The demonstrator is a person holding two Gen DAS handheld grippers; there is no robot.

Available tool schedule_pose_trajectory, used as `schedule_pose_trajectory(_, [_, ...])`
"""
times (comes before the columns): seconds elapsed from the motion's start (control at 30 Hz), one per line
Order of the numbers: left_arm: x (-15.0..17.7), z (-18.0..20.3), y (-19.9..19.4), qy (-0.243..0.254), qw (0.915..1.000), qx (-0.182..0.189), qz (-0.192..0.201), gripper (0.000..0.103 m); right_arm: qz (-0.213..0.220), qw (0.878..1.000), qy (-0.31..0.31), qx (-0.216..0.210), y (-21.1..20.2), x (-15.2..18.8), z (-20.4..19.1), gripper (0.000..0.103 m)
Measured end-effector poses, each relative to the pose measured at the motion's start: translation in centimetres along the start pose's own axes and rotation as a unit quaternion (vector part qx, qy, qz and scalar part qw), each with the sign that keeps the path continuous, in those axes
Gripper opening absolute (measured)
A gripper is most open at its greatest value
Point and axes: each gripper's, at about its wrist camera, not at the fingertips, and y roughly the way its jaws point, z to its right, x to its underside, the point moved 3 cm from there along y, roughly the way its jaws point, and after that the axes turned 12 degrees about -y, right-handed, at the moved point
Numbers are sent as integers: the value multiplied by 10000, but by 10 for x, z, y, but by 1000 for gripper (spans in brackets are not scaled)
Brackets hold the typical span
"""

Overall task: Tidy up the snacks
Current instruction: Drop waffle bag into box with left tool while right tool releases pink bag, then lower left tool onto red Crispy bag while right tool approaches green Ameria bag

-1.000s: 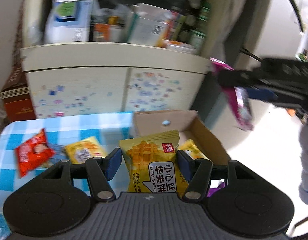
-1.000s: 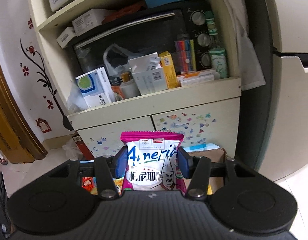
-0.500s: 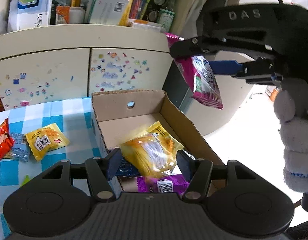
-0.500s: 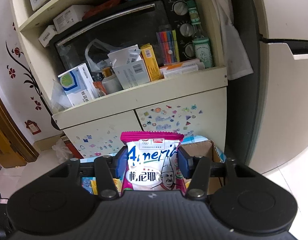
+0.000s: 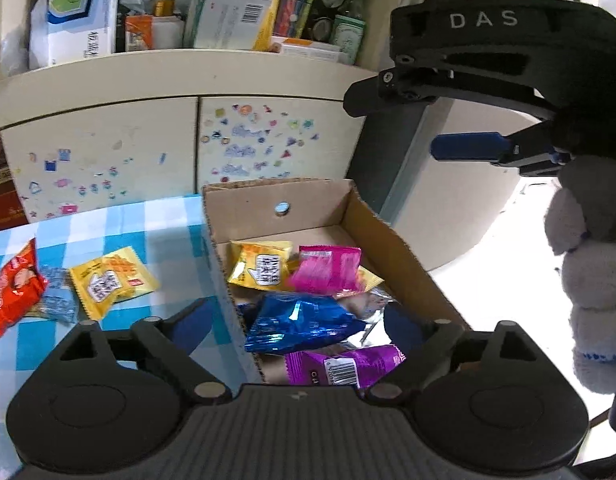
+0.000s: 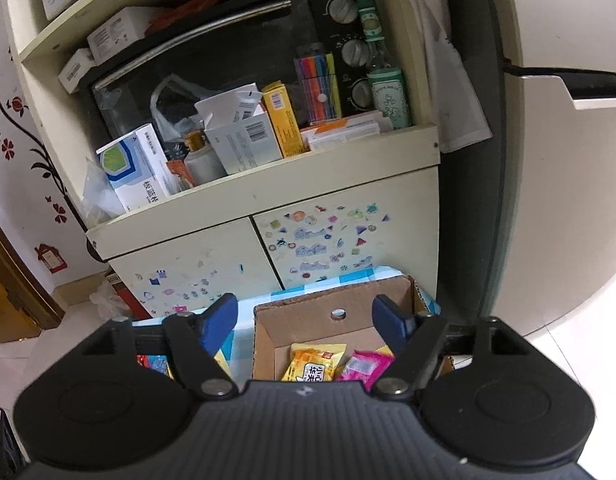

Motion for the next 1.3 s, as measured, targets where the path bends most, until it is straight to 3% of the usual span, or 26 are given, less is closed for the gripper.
schedule_pose_trajectory(0.37, [1, -9, 4, 145, 9973, -720, -94, 99, -87, 9997, -234, -41, 7, 2, -14, 84])
schedule_pose_trajectory(0.77, [-8, -34, -9, -123, 9939, -1096, -85, 99, -104, 9991, -406, 113, 12, 5, -22, 85])
schedule_pose_trajectory(1.03, [-33, -73, -39, -429, 9910, -1257, 153, 99, -108, 9994, -338, 27, 14, 7, -23, 85])
schedule_pose_trajectory(1.3, [-59, -123, -72, -796, 9827, -1599, 500, 101, -113, 9978, -584, -307, 20, 11, -43, 85])
